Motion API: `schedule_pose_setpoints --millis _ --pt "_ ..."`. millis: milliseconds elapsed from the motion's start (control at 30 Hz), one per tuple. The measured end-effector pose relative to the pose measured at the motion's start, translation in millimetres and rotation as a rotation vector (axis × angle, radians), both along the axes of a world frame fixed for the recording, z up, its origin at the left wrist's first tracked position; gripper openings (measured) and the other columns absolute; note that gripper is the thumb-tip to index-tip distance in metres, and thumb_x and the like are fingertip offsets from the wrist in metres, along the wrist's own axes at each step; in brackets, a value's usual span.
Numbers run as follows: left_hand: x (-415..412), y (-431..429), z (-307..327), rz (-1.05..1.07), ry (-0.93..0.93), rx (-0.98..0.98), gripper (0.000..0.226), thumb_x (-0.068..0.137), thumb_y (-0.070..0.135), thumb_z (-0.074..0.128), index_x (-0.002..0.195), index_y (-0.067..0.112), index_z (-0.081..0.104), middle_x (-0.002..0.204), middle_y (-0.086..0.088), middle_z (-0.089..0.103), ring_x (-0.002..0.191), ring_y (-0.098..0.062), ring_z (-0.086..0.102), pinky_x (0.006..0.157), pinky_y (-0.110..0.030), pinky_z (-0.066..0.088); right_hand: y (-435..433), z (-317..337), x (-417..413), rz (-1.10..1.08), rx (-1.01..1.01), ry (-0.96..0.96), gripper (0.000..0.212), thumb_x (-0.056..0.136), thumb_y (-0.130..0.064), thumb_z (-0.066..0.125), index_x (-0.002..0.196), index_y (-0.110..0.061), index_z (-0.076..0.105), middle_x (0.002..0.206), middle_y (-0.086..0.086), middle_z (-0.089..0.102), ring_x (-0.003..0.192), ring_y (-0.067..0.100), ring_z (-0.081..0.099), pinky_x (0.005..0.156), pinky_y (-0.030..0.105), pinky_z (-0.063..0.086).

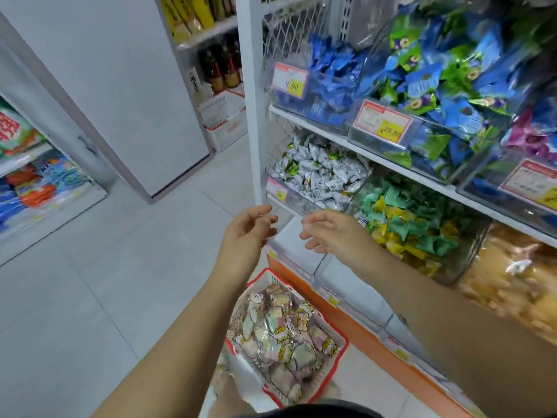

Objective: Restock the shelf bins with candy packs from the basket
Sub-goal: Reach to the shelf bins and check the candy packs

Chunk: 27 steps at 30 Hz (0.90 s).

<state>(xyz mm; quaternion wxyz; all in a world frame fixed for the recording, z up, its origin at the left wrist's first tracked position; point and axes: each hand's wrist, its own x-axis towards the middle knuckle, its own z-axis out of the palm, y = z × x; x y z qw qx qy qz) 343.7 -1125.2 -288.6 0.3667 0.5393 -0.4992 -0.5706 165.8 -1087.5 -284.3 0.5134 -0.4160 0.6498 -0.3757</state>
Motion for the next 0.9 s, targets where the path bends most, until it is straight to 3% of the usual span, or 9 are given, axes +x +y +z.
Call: schedule_pose_setpoints --millis 200,367,500,567,667,767,900 --pt "23.7 -85.7 -25.4 -0.228 -0.043 0.035 0.023 0.104 0.013 0.05 0.121 0.012 0.065 0.107 0.001 0.072 0.085 -0.008 0.068 0.07 -0.011 0.052 -49.1 -24.8 20.8 -0.26 0.023 -0.005 0.004 0.096 -0.022 0.063 0.093 -0.024 0.065 0.089 0.001 0.073 0.074 0.011 0.068 0.077 0.027 0.054" --pt "57.8 -136.2 -53.5 -0.441 -0.09 0.069 0.022 0.104 0.01 0.048 0.115 0.019 0.066 0.106 0.002 0.071 0.09 -0.012 0.067 0.074 -0.012 0.052 -53.6 -57.3 61.7 -0.471 0.087 -0.034 0.013 0.097 -0.023 0.062 0.107 -0.014 0.063 0.095 0.005 0.073 0.077 0.015 0.067 0.076 0.028 0.054" --pt "78.5 -148.7 -81.3 -0.484 -0.104 0.122 0.022 0.103 0.008 0.05 0.111 0.02 0.067 0.104 0.001 0.072 0.089 -0.011 0.067 0.075 -0.011 0.052 -46.2 -93.4 94.1 -0.525 0.187 -0.056 0.006 0.095 -0.02 0.065 0.099 -0.017 0.067 0.089 0.006 0.075 0.078 0.024 0.07 0.084 0.042 0.056" --pt "81.9 -140.4 -98.2 -0.508 -0.112 0.162 0.022 0.102 0.008 0.051 0.107 0.022 0.067 0.1 0.002 0.073 0.088 -0.011 0.067 0.078 -0.015 0.052 -34.6 -112.9 104.8 -0.535 0.237 -0.055 0.006 0.094 -0.021 0.066 0.099 -0.019 0.068 0.087 0.006 0.076 0.082 0.03 0.072 0.084 0.047 0.057" --pt "77.7 -122.6 -131.4 -0.568 -0.144 0.193 0.022 0.103 0.01 0.052 0.106 0.026 0.067 0.099 0.004 0.073 0.091 -0.009 0.068 0.081 -0.017 0.052 -12.4 -140.1 110.8 -0.549 0.282 -0.05 0.01 0.095 -0.02 0.065 0.104 -0.017 0.068 0.088 0.003 0.076 0.079 0.021 0.072 0.079 0.037 0.058" --pt "73.8 -103.8 -173.8 -0.605 -0.213 0.206 0.025 0.102 0.013 0.053 0.105 0.032 0.069 0.108 0.003 0.072 0.1 -0.013 0.068 0.097 -0.031 0.051 10.9 -173.1 110.8 -0.532 0.327 -0.068 0.007 0.095 -0.021 0.065 0.1 -0.018 0.068 0.088 0.002 0.076 0.076 0.017 0.071 0.077 0.033 0.057" --pt "76.6 -84.3 -236.1 -0.61 -0.291 0.217 0.034 0.098 0.014 0.056 0.088 0.042 0.073 0.1 -0.001 0.074 0.099 -0.029 0.068 0.097 -0.045 0.053 34.1 -235.0 103.6 -0.484 0.43 -0.019 0.004 0.094 -0.025 0.066 0.095 -0.023 0.068 0.085 -0.001 0.076 0.079 0.026 0.072 0.085 0.048 0.056"
